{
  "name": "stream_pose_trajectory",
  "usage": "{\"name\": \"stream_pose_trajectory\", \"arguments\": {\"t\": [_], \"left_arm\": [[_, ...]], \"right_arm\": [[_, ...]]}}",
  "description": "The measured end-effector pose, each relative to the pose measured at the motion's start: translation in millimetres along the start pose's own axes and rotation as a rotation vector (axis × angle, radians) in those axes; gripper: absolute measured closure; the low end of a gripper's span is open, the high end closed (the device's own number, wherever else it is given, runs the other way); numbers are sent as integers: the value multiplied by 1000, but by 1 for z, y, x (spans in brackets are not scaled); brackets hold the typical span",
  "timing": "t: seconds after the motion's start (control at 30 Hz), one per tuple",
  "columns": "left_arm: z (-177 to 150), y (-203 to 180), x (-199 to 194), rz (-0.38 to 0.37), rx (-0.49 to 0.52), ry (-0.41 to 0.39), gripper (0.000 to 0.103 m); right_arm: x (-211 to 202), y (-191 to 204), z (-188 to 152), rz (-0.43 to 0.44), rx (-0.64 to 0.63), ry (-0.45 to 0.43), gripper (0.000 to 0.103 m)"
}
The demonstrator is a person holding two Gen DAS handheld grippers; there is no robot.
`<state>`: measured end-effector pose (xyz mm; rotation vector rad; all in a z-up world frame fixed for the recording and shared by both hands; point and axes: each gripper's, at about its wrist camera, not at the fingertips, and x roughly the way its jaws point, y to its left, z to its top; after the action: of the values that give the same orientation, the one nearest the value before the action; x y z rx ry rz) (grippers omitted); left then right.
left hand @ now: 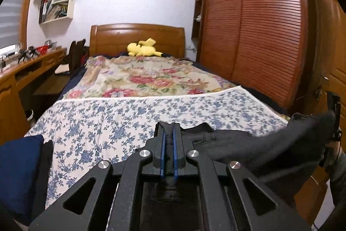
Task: Fold large clothes
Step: 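Lift the hem with both tools and fold it over toward the collar, then open both tools to release the folded hem onto the jacket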
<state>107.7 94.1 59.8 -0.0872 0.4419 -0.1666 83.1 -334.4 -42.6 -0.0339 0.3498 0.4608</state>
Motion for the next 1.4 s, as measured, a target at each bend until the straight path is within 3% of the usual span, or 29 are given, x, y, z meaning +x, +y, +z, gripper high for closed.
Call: {"name": "stream_pose_trajectory", "arguments": {"t": [0.37, 0.63, 1.13, 1.33, 1.37, 1.4], "left_arm": [[-3, 34, 87, 95, -21, 27, 97], [-20, 51, 138, 79, -65, 58, 97], [-45, 52, 163, 94, -35, 104, 97], [-45, 54, 159, 74, -47, 101, 97], [-45, 54, 159, 70, -48, 103, 96], [-45, 54, 158, 70, -50, 108, 95]], "right_arm": [[129, -23, 39, -54, 34, 18, 100], [196, -29, 39, -95, 48, 96, 100], [219, -18, 36, -175, 19, 204, 99], [215, -18, 40, -186, 16, 205, 94], [213, -18, 42, -189, 15, 202, 90], [211, -18, 43, -200, 14, 198, 81]]}}
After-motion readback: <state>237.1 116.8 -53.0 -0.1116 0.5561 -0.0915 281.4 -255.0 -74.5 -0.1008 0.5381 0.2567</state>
